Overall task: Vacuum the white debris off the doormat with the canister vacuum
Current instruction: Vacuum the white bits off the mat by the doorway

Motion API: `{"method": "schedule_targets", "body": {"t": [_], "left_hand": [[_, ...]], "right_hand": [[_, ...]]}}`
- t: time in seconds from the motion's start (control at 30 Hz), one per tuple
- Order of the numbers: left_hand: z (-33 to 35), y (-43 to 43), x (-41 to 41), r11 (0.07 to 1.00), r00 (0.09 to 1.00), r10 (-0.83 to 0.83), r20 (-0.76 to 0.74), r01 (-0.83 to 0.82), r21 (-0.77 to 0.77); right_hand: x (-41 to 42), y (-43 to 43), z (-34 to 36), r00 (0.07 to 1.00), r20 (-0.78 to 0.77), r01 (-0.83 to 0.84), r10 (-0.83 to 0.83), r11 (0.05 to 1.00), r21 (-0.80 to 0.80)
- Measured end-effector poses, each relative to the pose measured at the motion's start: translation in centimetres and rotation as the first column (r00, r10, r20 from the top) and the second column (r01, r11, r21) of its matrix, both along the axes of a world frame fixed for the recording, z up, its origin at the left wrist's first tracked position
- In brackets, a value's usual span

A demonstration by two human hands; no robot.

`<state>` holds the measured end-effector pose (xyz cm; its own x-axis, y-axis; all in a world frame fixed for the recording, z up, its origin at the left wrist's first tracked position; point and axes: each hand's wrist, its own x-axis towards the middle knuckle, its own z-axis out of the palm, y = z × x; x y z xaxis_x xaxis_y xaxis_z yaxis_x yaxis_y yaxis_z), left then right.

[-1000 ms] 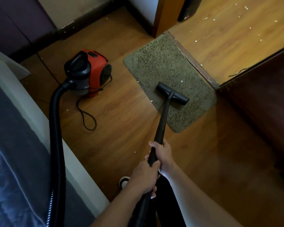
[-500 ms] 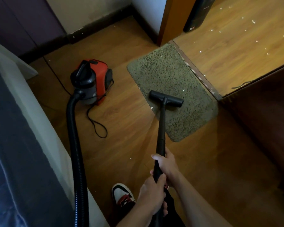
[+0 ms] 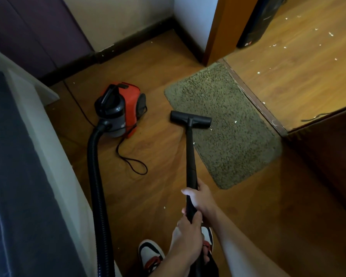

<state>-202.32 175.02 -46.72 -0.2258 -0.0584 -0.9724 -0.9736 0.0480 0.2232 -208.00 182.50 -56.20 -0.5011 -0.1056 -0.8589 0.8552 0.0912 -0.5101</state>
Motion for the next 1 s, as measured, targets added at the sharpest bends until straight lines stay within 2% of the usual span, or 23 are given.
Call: {"method": "schedule_targets", "body": {"t": [0.57, 0.67, 0.83, 1.0], "left_hand": [[-3.0, 0.4, -1.7, 0.989, 0.992, -0.123, -0.026, 0.12, -0.082], [-3.2, 0.5, -3.1, 0.99, 0.991, -0.122, -0.061, 0.117, -0.075], [-4.3, 0.8, -4.7, 0.993, 0.993, -0.094, -0.078, 0.088, -0.073], [-3.7, 0.2, -2.9, 0.998, 0.998, -0.052, -0.03, 0.052, -0.028]], "right_hand": [[-2.3, 0.2, -0.3, 0.992, -0.101, 0.07, -0.071, 0.997, -0.013], [-3.9, 0.4, -0.3, 0.992, -0.068, 0.104, -0.104, 0.995, -0.002], [-5.9, 0.3, -0.4, 0.999, -0.026, 0.034, -0.033, 0.999, 0.031], [-3.9, -0.2, -0.6, 0.999, -0.032, -0.008, 0.011, 0.997, 0.077]]}}
